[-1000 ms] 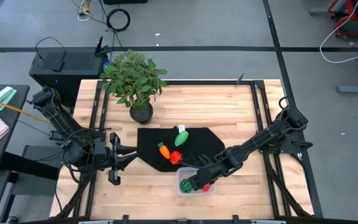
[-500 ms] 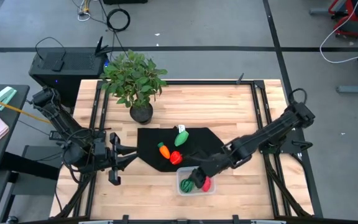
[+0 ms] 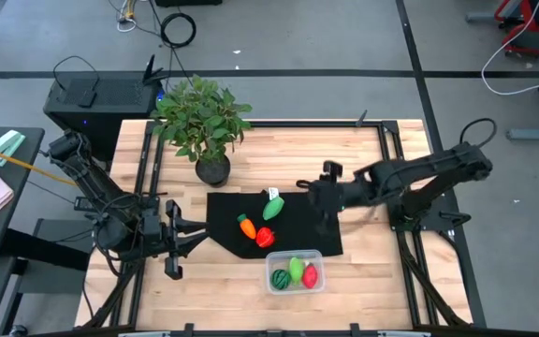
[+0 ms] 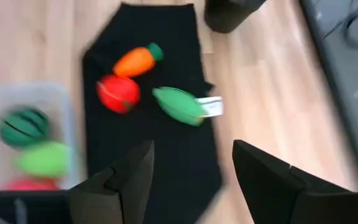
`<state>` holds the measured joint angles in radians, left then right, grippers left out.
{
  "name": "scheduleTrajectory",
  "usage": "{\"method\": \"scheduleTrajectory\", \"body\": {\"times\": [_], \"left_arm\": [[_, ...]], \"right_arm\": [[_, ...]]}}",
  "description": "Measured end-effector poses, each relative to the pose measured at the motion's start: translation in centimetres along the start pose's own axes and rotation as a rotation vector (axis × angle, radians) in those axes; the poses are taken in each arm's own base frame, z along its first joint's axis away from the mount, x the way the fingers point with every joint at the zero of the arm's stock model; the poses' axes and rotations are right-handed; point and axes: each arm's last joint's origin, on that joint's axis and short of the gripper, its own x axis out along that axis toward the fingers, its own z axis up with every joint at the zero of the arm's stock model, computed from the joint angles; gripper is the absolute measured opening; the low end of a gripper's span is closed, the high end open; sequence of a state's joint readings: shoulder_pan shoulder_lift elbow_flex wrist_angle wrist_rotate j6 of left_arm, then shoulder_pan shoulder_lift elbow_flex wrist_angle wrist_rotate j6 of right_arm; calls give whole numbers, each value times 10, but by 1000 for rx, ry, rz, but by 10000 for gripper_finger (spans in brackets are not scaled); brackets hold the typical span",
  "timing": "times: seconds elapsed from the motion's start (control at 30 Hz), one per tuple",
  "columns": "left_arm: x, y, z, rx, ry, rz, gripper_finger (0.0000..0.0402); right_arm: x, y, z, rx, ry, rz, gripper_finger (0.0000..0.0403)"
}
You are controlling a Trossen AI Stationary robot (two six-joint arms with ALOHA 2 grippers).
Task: Pick and placing Produce into tupperware
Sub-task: Put the carrot into the transparent bin
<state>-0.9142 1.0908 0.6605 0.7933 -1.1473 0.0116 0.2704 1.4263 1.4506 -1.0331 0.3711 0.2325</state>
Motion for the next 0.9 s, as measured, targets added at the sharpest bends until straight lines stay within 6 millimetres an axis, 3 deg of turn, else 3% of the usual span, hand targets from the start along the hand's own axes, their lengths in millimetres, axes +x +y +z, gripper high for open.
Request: {"method": "scheduleTrajectory", "body": {"times": [0.1,0.27,0.43,0.63,0.9], "left_arm": [[0,0,-2,18,8,0,107],[0,1,-10,111,52,10,107],[4,6,-21,158,101,61,107],[16,21,-40,165,209,84,126],[40,61,-61,-60,400,236,217]], "right_arm": [[6,-20,-1,-32,53,-52,221],[30,-61,1,168,140,-111,209],[44,-87,7,221,118,-110,201],[49,-106,9,206,94,-88,201],[50,-115,8,183,95,-91,199]]}}
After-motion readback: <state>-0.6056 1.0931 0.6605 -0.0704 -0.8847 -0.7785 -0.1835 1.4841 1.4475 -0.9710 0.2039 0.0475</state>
